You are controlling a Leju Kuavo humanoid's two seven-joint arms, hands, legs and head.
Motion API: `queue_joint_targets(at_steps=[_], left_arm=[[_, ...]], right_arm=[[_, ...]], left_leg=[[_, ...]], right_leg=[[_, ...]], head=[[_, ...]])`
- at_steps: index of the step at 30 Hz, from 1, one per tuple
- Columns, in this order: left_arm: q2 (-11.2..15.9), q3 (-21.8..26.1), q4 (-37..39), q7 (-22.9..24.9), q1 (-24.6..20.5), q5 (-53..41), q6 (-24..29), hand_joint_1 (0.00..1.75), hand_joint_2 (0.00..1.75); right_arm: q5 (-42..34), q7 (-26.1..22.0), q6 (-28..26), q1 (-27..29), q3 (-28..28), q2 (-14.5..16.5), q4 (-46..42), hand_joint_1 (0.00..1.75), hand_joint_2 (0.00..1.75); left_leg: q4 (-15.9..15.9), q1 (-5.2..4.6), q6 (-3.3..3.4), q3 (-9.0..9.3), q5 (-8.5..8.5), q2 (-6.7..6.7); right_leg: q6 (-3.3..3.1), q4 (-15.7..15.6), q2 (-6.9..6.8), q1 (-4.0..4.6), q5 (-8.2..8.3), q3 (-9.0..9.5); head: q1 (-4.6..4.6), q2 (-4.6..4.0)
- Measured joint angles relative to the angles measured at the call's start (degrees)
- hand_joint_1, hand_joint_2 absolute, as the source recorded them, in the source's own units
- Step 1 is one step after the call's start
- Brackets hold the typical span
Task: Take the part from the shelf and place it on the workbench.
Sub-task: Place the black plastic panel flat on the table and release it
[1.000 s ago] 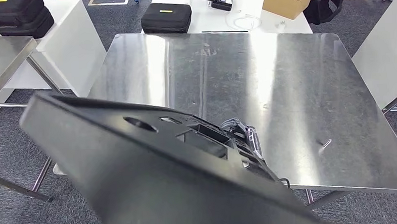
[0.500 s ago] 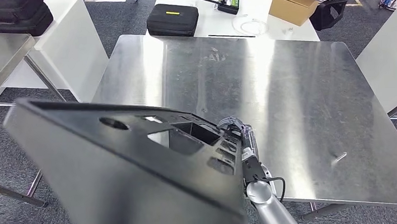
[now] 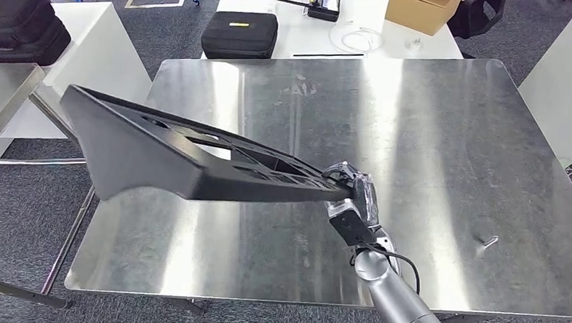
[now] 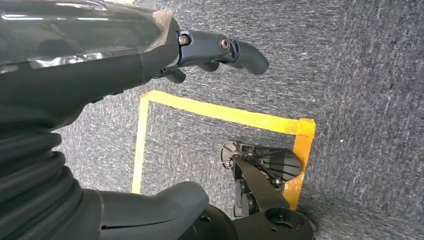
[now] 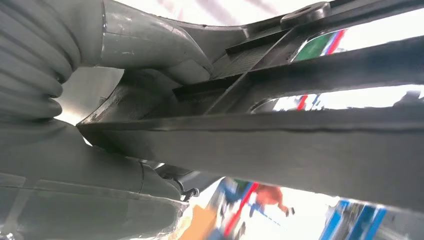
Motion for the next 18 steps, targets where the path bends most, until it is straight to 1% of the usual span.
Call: queue_joint_targets(at_steps=[1,4,7,9,10,12,14,16,18], left_arm=[[0.02,-0.1,0.0,-0.01,0.01,-0.09,0.01,0.0,1.75],[0.03,-0.5,0.0,-0.05,0.05,-0.28,0.03,0.0,1.75],[0.02,-0.86,0.0,-0.07,0.07,-0.62,0.02,0.0,1.75],[0.02,-0.95,0.0,-0.06,0.08,-0.9,-0.01,0.0,1.75],[0.02,-0.97,0.0,-0.05,0.08,-0.96,-0.03,0.0,1.75],[0.03,-1.07,0.0,-0.04,0.08,-1.06,-0.1,0.0,1.75],[0.08,-1.32,0.0,-0.03,0.07,-1.26,-0.27,0.0,1.75],[0.16,-1.64,0.0,-0.02,0.06,-1.39,-0.47,0.0,1.75],[0.21,-1.87,0.0,-0.02,0.06,-1.41,-0.56,0.0,1.75]], right_arm=[[1.73,0.51,-1.8,-0.7,-0.39,-0.36,1.21,1.75,1.75],[6.99,2.45,-6.69,-3.24,-1.71,-1.78,5.35,1.75,1.75],[10.39,3.77,-9.5,-6.14,-3.02,-3.11,9.68,1.75,1.75],[11.57,4.11,-10.55,-7.74,-3.79,-3.77,12.16,1.75,1.75],[11.98,4.27,-10.86,-8.38,-4.08,-4.01,13.18,1.75,1.75],[13.57,4.99,-11.33,-9.43,-4.61,-4.41,14.88,1.75,1.75],[17.19,6.31,-11.62,-10.59,-5.66,-4.88,16.47,1.75,1.75],[20.68,7.41,-11.68,-12.49,-7.27,-5.5,18.74,1.75,1.75],[22.15,8.07,-11.7,-15.03,-8.6,-6.23,21.77,1.75,1.75]], left_leg=[[-0.24,0.02,0.03,0.1,-0.12,0.04],[-0.83,0.08,-0.14,0.36,-0.46,0.08],[-0.89,0.09,-0.71,0.37,-0.42,0.11],[-0.91,0.07,-1.02,0.43,-0.38,0.12],[-0.9,0.04,-1.06,0.47,-0.37,0.12],[-0.89,-0.03,-1.08,0.56,-0.36,0.13],[-0.88,-0.15,-1.08,0.63,-0.36,0.13],[-0.88,-0.27,-1.07,0.67,-0.36,0.13],[-0.87,-0.39,-1.06,0.68,-0.35,0.13]], right_leg=[[-0.09,0.0,0.01,0.08,-0.06,-0.02],[-0.25,0.0,0.0,0.24,-0.14,-0.05],[-0.3,0.01,-0.01,0.29,-0.14,0.02],[-0.33,0.01,-0.02,0.28,-0.11,0.1],[-0.35,0.01,-0.02,0.26,-0.1,0.15],[-0.36,0.01,-0.03,0.18,-0.08,0.24],[-0.35,0.01,-0.02,0.04,-0.08,0.28],[-0.34,0.01,-0.02,-0.08,-0.07,0.3],[-0.34,0.0,-0.03,-0.16,-0.07,0.32]], head=[[0.0,0.0],[0.01,0.0],[0.02,0.0],[0.02,0.0],[0.02,0.0],[0.02,0.0],[0.02,0.0],[0.02,0.0],[0.02,0.0]])
